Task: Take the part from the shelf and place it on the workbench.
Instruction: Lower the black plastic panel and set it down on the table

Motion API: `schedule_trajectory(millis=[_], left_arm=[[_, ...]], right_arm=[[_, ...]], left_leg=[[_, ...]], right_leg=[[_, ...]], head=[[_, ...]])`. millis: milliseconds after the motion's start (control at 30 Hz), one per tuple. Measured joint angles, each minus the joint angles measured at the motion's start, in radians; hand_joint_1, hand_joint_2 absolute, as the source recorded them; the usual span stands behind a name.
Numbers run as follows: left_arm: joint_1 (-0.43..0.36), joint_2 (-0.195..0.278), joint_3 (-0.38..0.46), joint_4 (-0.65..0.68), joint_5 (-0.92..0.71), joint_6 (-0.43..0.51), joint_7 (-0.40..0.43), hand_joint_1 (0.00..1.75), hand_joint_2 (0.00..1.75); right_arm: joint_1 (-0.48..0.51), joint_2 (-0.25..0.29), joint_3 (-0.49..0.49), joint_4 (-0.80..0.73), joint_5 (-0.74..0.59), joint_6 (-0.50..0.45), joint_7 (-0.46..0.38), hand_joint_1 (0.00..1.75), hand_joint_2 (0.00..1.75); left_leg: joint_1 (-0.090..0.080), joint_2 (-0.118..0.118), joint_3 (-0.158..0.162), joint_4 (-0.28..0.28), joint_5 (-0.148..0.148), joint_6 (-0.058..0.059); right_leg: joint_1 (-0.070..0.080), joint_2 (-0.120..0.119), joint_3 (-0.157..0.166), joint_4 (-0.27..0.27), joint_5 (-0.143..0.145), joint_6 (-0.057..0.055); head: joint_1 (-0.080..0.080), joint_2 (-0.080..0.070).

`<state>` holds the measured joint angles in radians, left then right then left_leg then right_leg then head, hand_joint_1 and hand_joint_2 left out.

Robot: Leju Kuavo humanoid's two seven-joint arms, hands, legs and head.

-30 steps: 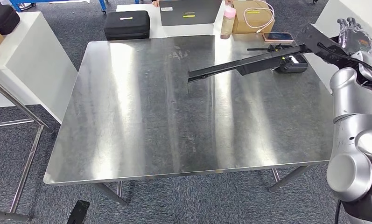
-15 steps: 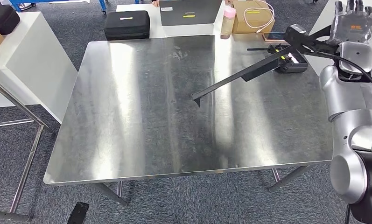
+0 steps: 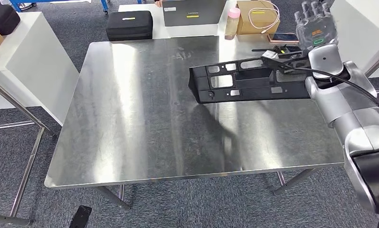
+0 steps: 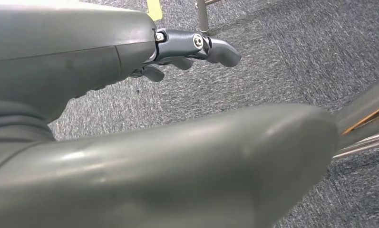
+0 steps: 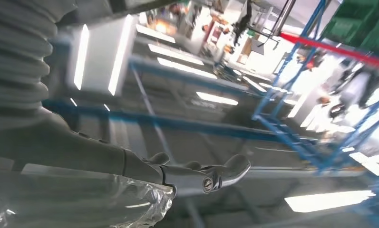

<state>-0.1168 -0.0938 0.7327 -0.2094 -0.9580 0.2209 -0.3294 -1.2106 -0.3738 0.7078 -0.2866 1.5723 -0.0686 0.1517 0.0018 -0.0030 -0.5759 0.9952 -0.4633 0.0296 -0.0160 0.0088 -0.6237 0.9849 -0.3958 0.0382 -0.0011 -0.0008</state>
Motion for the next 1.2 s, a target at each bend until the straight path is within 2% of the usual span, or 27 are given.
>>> schedule_trajectory(millis=[100,167,233,367,433,567,733,1200], left_arm=[[-0.001,0.0,0.0,0.0,-0.006,-0.002,0.005,0.0,0.0],[-0.001,0.0,0.0,0.0,-0.01,-0.003,0.007,0.0,0.0],[-0.001,0.0,0.0,0.0,-0.013,-0.004,0.008,0.0,0.0],[-0.004,-0.002,0.0,0.0,-0.018,-0.011,0.011,0.0,0.0],[-0.006,-0.002,0.0,0.0,-0.019,-0.014,0.013,0.0,0.0],[-0.006,-0.002,0.0,0.0,-0.019,-0.016,0.014,0.0,0.0],[-0.006,-0.002,0.0,0.0,-0.018,-0.016,0.013,0.0,0.0],[0.0,-0.002,0.0,0.0,-0.016,-0.014,0.012,0.0,0.0]], right_arm=[[-0.002,-0.018,0.08,0.013,-0.033,0.051,-0.034,0.0,1.75],[0.0,-0.027,0.099,0.022,-0.074,0.072,-0.043,0.0,1.75],[0.001,-0.034,0.103,0.029,-0.113,0.101,-0.044,0.0,1.75],[0.005,-0.041,0.09,0.046,-0.183,0.268,-0.064,0.0,1.75],[0.014,-0.046,0.077,0.051,-0.202,0.307,-0.088,0.0,1.75],[0.029,-0.055,0.053,0.055,-0.226,0.295,-0.098,0.0,0.0],[0.043,-0.058,-0.009,0.057,-0.299,0.257,-0.113,0.0,0.0],[0.078,-0.06,-0.107,0.058,-0.332,0.249,-0.11,0.0,0.0]], left_leg=[[0.0,0.0,0.0,0.0,0.0,0.0],[-0.001,0.0,0.0,0.0,0.0,0.0],[-0.001,0.0,0.0,0.0,0.0,0.0],[-0.001,0.0,0.0,0.0,0.0,0.0],[-0.001,0.0,0.0,0.0,0.0,0.0],[0.0,0.0,0.0,0.0,0.0,0.001],[0.0,0.0,0.0,0.0,0.0,0.001],[-0.001,0.0,0.0,0.0,0.0,0.001]], right_leg=[[0.0,0.0,0.0,0.0,0.0,0.0],[0.0,0.0,0.0,0.0,0.0,0.0],[0.0,0.0,0.0,0.0,0.0,0.0],[0.0,0.0,0.0,0.0,0.0,0.0],[0.0,0.0,0.0,0.0,0.0,0.0],[0.0,0.0,0.0,0.0,0.0,0.0],[0.0,0.0,0.0,0.0,0.0,0.0],[0.0,0.0,0.0,0.0,0.0,0.0]], head=[[0.0,0.0],[0.0,0.0],[0.0,0.0],[0.0,0.0],[0.0,0.0],[0.0,0.0],[0.0,0.0],[0.0,0.0]])
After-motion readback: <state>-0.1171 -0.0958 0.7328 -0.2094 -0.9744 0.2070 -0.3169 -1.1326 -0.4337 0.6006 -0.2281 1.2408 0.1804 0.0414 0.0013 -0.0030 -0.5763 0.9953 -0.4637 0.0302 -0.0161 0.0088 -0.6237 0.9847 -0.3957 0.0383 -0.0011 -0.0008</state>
